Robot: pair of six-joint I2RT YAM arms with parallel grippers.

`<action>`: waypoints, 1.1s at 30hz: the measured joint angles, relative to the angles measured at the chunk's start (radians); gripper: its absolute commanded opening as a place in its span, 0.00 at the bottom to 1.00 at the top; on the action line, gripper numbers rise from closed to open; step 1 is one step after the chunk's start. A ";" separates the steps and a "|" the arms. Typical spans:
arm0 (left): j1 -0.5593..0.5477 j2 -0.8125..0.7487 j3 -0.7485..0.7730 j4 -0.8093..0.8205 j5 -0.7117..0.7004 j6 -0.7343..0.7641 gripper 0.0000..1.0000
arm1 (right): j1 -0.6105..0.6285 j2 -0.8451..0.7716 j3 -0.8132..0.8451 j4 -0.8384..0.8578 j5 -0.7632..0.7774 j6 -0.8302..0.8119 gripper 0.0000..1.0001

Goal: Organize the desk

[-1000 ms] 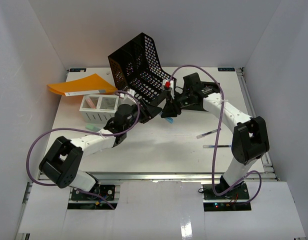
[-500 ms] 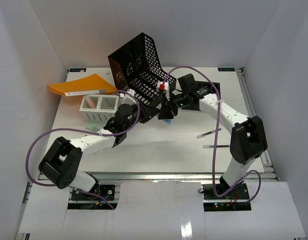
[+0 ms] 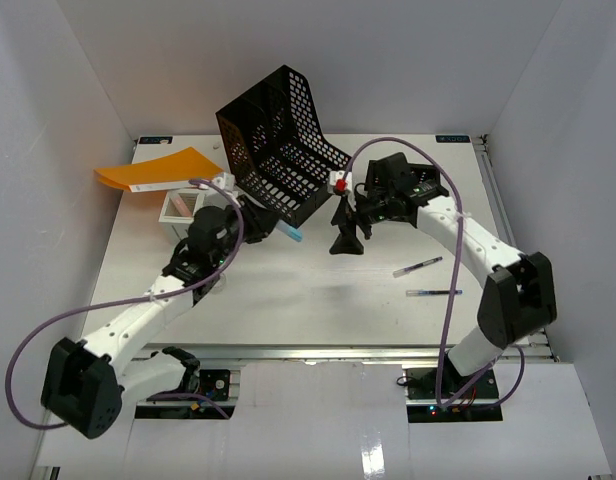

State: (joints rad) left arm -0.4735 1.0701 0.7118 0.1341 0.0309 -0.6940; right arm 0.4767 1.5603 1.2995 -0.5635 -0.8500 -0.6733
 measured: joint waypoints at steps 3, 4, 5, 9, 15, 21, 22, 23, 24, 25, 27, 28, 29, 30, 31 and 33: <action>0.129 -0.043 0.051 -0.132 0.001 0.100 0.07 | -0.042 -0.091 -0.068 -0.005 -0.032 -0.044 0.90; 0.169 -0.048 0.073 -0.173 -0.003 0.131 0.07 | -0.053 -0.112 -0.090 -0.005 -0.041 -0.057 0.90; 0.202 -0.046 0.097 -0.206 -0.006 0.159 0.07 | -0.060 -0.127 -0.112 -0.006 -0.054 -0.072 0.90; 0.325 -0.014 0.180 -0.287 -0.021 0.250 0.08 | -0.069 -0.138 -0.166 -0.015 -0.087 -0.106 0.90; 0.441 0.118 0.306 -0.334 -0.096 0.360 0.10 | -0.077 -0.147 -0.193 -0.015 -0.134 -0.132 0.90; 0.491 0.244 0.367 -0.330 -0.133 0.448 0.10 | -0.078 -0.156 -0.204 -0.014 -0.155 -0.148 0.90; 0.500 0.259 0.375 -0.327 -0.135 0.457 0.10 | -0.078 -0.157 -0.204 -0.014 -0.157 -0.149 0.90; 0.507 0.271 0.388 -0.331 -0.140 0.467 0.10 | -0.078 -0.158 -0.205 -0.014 -0.160 -0.150 0.90; 0.514 0.284 0.401 -0.332 -0.144 0.476 0.10 | -0.078 -0.159 -0.206 -0.014 -0.163 -0.151 0.90; 0.519 0.295 0.412 -0.333 -0.148 0.484 0.10 | -0.078 -0.159 -0.207 -0.013 -0.165 -0.151 0.90; 0.527 0.309 0.426 -0.335 -0.154 0.497 0.10 | -0.078 -0.159 -0.212 -0.013 -0.168 -0.153 0.90; 0.529 0.312 0.430 -0.337 -0.156 0.503 0.10 | -0.078 -0.159 -0.215 -0.013 -0.170 -0.154 0.90; 0.531 0.313 0.432 -0.337 -0.158 0.510 0.11 | -0.078 -0.159 -0.217 -0.014 -0.170 -0.155 0.90; 0.531 0.312 0.432 -0.336 -0.160 0.514 0.11 | -0.078 -0.159 -0.217 -0.014 -0.171 -0.155 0.90; 0.531 0.312 0.432 -0.336 -0.161 0.520 0.11 | -0.078 -0.159 -0.217 -0.013 -0.173 -0.155 0.90; 0.532 0.316 0.432 -0.336 -0.161 0.529 0.13 | -0.078 -0.159 -0.217 -0.013 -0.177 -0.155 0.90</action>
State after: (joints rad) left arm 0.0581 1.3859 1.1442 -0.2019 -0.1303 -0.1652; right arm 0.3985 1.4010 1.0821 -0.5766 -1.0268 -0.8283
